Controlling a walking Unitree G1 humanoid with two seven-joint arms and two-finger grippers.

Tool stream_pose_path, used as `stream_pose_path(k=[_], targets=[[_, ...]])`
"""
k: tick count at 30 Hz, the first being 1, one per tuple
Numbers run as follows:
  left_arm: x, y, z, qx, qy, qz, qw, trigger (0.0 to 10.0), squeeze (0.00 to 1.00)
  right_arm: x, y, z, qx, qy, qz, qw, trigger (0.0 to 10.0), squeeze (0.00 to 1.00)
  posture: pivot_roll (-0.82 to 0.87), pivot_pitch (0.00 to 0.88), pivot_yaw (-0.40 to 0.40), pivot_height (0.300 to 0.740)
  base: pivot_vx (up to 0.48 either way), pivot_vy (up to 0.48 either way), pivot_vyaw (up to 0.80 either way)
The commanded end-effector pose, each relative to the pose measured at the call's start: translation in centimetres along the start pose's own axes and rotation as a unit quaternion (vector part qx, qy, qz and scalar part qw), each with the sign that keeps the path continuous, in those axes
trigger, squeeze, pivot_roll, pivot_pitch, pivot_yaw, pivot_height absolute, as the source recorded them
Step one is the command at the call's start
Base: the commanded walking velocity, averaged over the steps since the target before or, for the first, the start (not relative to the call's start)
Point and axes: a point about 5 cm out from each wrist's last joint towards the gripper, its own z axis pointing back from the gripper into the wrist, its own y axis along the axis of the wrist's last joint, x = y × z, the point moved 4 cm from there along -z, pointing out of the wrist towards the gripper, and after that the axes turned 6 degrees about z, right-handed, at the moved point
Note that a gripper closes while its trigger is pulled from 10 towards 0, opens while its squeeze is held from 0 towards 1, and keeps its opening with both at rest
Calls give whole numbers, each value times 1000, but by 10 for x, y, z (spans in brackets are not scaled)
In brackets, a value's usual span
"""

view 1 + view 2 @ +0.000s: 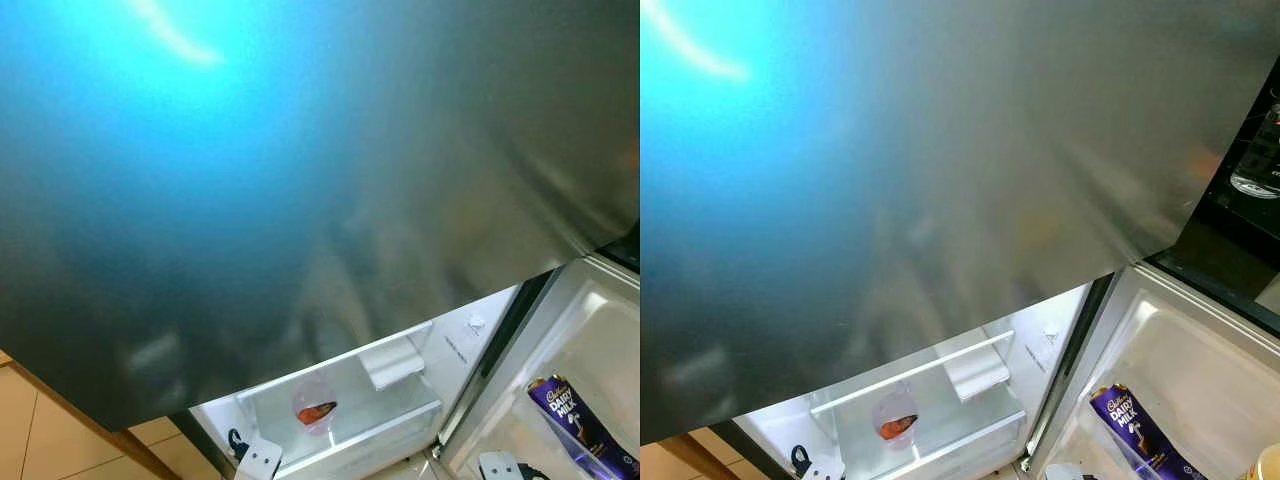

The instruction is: Restocking fridge

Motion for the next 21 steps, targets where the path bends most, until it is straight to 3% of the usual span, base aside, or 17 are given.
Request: stream_pose_path(k=[1,6,9,11,14,21], targets=[[-12,-20,6,-30,20,32,999,10000,0,-4,-4,0,-7,5,-1,1000,10000,0,-14,28,13,740,0,0,0],[-5,-14,4,-22,-3,34,999,10000,0,-4,-4,0,-8,5,-2,1000,10000,0,-16,27,14,740,0,0,0],[4,-1,1,7,-34,36,999,10000,0,-4,-4,0,-7,5,-2,1000,10000,0,-15,27,13,740,0,0,0],[16,14,0,37,-75,18,996,10000,0,-4,-4,0,-7,4,-3,1000,10000,0,-15,27,13,740,0,0,0],[21,21,-1,48,-89,6,995,10000,0,-3,-3,0,-6,4,-3,1000,10000,0,-14,28,11,740,0,0,0],[47,53,-3,83,-166,-74,980,10000,0,-3,-3,0,-6,3,-5,1000,10000,0,-13,28,12,740,0,0,0]])
